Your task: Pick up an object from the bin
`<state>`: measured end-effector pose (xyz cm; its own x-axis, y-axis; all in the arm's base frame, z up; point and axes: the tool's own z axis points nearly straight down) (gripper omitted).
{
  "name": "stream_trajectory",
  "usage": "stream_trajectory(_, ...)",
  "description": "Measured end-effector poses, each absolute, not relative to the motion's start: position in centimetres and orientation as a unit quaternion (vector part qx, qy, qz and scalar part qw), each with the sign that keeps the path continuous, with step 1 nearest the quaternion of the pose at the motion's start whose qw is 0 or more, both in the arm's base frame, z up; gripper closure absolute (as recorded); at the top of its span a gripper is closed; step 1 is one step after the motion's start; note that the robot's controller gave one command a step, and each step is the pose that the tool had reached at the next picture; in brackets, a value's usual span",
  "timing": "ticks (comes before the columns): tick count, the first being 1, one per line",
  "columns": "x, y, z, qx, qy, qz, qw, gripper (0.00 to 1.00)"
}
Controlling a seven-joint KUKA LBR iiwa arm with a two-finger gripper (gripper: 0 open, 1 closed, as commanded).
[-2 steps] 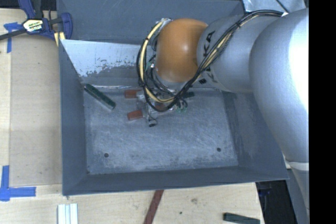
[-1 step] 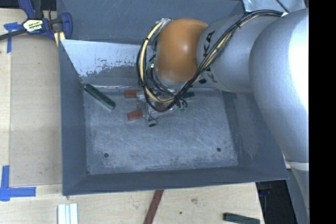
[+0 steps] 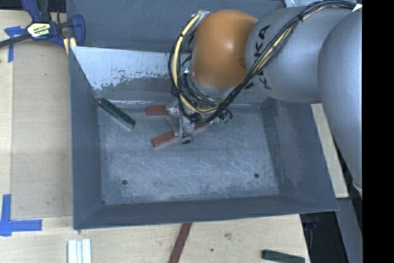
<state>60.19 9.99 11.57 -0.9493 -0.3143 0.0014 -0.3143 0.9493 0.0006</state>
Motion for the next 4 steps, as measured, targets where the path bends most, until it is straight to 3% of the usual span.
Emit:
stream_trajectory(1, 60.2, 10.5, 17.7, 0.155, -0.988, 0.000, 0.000, 1.00)
stream_trajectory(2, 60.0, 11.0, 22.1, 0.198, -0.980, 0.000, -0.002, 1.00)
stream_trajectory(3, 60.7, 12.6, 20.6, 0.351, -0.936, 0.001, -0.008, 1.00)
stream_trajectory(4, 57.2, 15.6, 14.6, 0.355, -0.935, -0.001, 0.000, 0.00)
